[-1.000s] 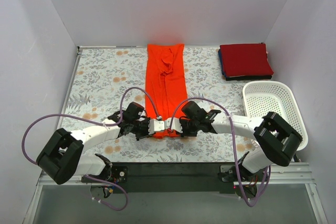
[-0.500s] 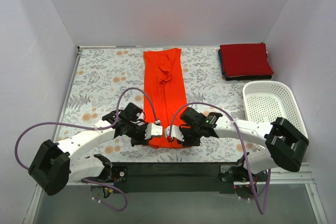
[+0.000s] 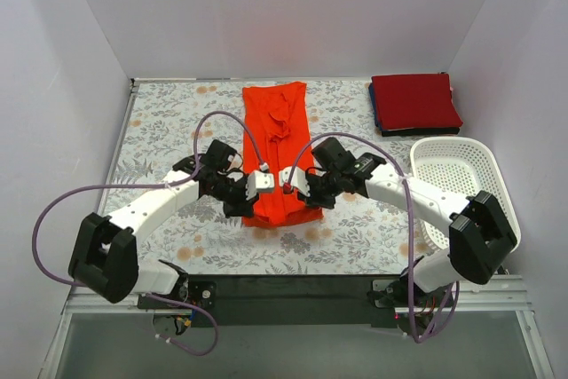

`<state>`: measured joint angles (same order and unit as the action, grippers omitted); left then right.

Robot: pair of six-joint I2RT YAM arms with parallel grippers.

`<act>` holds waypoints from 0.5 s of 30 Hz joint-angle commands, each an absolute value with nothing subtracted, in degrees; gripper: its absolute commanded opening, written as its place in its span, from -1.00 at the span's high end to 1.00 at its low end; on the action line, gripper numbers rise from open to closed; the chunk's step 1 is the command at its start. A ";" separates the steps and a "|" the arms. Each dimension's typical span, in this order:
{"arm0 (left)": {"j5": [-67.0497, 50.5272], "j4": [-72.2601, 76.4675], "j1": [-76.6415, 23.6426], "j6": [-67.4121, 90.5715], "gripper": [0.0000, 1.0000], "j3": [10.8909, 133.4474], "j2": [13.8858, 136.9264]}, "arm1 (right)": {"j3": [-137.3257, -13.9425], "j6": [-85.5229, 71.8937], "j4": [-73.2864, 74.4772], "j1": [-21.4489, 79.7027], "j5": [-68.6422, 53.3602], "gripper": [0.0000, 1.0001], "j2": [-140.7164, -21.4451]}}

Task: Fold and stack the t-shirts
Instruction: Fold the tshirt

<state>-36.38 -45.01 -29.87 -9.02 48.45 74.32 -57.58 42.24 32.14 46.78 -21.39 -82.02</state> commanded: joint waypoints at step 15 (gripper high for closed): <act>-40.08 -46.50 -16.70 -16.08 1.00 76.19 102.81 | -82.17 52.91 34.80 34.54 -25.49 0.97 -102.47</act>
